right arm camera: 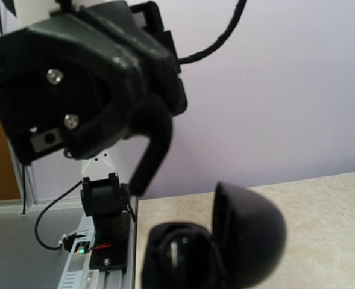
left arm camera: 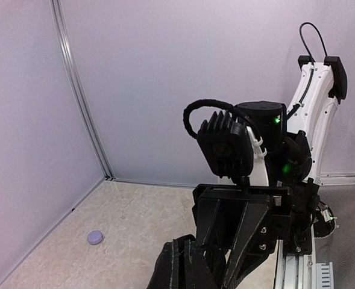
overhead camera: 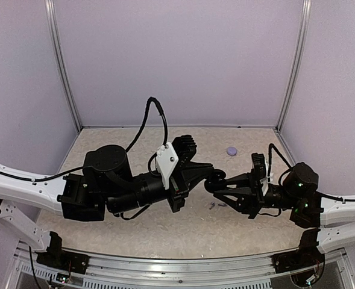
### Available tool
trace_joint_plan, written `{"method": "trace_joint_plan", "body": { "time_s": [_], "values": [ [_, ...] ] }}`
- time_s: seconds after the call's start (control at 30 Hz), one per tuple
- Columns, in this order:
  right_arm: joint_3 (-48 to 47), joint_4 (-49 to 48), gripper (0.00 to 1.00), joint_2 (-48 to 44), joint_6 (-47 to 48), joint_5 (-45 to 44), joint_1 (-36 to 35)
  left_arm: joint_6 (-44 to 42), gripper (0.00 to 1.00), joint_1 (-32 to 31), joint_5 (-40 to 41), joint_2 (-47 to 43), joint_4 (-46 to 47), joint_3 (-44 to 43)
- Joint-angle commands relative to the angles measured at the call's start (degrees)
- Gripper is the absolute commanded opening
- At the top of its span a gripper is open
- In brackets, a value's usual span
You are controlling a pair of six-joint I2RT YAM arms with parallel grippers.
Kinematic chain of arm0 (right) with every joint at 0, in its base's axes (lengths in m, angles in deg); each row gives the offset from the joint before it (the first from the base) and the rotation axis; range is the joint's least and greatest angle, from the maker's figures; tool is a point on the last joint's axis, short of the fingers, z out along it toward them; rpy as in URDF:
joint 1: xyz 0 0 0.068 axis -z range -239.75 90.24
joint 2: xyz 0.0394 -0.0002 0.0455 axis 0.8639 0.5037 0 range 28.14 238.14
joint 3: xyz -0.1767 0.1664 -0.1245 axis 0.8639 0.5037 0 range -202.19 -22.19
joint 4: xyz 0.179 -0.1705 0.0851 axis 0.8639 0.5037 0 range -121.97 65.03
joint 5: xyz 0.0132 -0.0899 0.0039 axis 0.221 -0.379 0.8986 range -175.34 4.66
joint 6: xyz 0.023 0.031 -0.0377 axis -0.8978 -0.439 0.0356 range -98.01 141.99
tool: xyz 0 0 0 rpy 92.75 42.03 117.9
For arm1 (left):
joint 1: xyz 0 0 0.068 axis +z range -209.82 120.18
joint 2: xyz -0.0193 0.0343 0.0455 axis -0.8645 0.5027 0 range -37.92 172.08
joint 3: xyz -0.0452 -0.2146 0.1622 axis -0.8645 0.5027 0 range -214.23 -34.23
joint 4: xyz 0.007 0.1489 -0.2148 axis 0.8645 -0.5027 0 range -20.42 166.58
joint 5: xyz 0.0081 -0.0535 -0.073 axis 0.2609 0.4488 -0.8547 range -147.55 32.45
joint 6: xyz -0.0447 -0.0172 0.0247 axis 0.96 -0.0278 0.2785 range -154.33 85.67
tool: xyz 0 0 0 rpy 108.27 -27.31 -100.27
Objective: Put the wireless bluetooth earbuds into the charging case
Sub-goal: Place the right earbud in the right side groove of the charging case.
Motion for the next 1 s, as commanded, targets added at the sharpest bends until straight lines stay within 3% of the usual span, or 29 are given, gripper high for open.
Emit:
{"method": "trace_joint_plan", "body": {
  "time_s": [0.0,0.97],
  "values": [
    [-1.7,-3.2,0.02,0.3,-1.3,0.1,-0.6,-1.4,0.0,-0.3,0.1,1.3,2.0,-2.2],
    [-2.0,-3.7,0.02,0.6,-0.8,2.0,-0.8,-3.0,0.0,0.3,3.2,2.2,2.6,-1.4]
  ]
}}
